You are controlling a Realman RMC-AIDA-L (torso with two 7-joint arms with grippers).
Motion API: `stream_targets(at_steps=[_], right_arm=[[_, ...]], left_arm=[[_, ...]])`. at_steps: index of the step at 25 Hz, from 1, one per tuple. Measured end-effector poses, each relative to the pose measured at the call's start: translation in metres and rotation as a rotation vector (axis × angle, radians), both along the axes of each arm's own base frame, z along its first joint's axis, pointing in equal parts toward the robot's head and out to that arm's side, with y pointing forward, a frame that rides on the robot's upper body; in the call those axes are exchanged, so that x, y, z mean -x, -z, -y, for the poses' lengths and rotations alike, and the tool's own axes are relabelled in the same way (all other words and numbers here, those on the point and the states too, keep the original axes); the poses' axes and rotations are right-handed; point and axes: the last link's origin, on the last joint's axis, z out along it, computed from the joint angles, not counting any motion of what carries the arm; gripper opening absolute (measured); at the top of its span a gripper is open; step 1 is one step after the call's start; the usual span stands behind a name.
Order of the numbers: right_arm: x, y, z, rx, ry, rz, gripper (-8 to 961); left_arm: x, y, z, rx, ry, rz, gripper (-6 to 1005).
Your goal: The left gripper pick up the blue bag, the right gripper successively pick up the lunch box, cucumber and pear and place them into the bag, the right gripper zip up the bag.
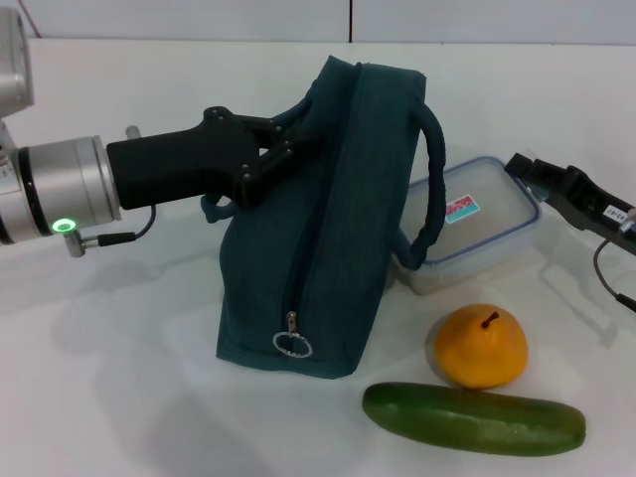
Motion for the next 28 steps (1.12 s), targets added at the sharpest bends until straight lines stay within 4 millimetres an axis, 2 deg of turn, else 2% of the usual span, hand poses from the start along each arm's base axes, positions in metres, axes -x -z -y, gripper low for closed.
stream_targets(at_steps=[10,17,22,28], right_arm=[[0.011,-0.005,-0.002,-0.073,-0.128,0.05,128],[0.025,-0.008,0.0,-0.142,-0.299,0.126,109],[0.03,-0.014,0.002,-0.198,-0.39,0.169,101],[0.029,-0.023,0.004,-0.254,-0.437,0.203,97]], left_arm=[[-0.006,-0.008,-0.004,-0.053,0.011,0.056,38],[-0.007,-0.01,-0.006,-0.078,0.017,0.068,38],[-0.008,-0.013,-0.008,-0.032,-0.021,0.069,38],[-0.015,-0.029,-0.016,0.037,-0.091,0.059,38]])
